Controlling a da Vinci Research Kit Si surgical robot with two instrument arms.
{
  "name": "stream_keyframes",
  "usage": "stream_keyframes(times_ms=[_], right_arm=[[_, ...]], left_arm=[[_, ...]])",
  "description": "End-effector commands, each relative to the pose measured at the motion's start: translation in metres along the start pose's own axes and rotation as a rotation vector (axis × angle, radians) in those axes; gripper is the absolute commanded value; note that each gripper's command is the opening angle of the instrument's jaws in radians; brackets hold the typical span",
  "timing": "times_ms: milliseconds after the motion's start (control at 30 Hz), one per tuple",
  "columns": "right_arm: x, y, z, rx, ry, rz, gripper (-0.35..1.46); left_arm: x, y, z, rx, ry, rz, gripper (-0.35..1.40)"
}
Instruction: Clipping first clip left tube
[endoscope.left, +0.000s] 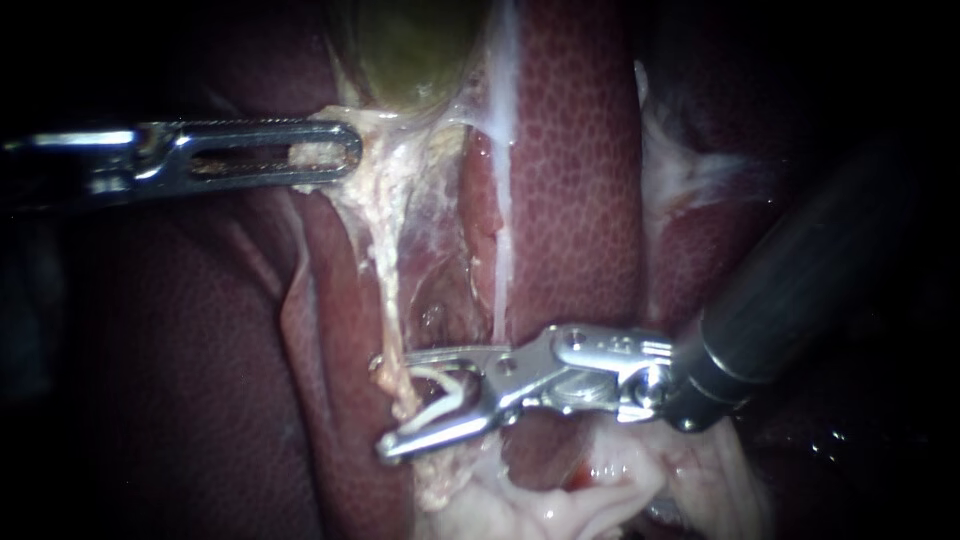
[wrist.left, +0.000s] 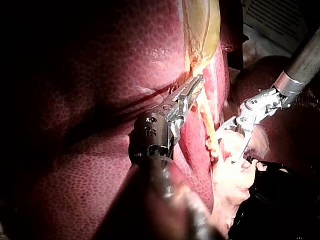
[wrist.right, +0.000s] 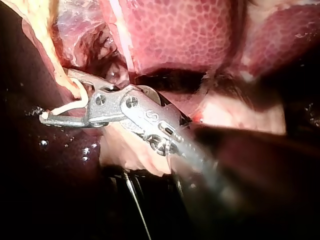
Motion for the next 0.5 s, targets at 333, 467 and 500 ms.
stream_keyframes(times_ms=[333, 467, 500], right_arm=[[0.0, 0.0008, 0.001, 0.024, 0.019, 0.018, 0.56], [0.0001, 0.001, 0.001, 0.027, 0.028, 0.018, 0.55], [0.0001, 0.001, 0.001, 0.026, 0.028, 0.018, 0.54]], left_arm=[[0.0, 0.0, 0.0, 0.0, 0.0, 0.0, -0.35], [0.0, 0.0, 0.0, 0.0, 0.0, 0.0, -0.35], [0.0, 0.0, 0.0, 0.0, 0.0, 0.0, -0.35]])
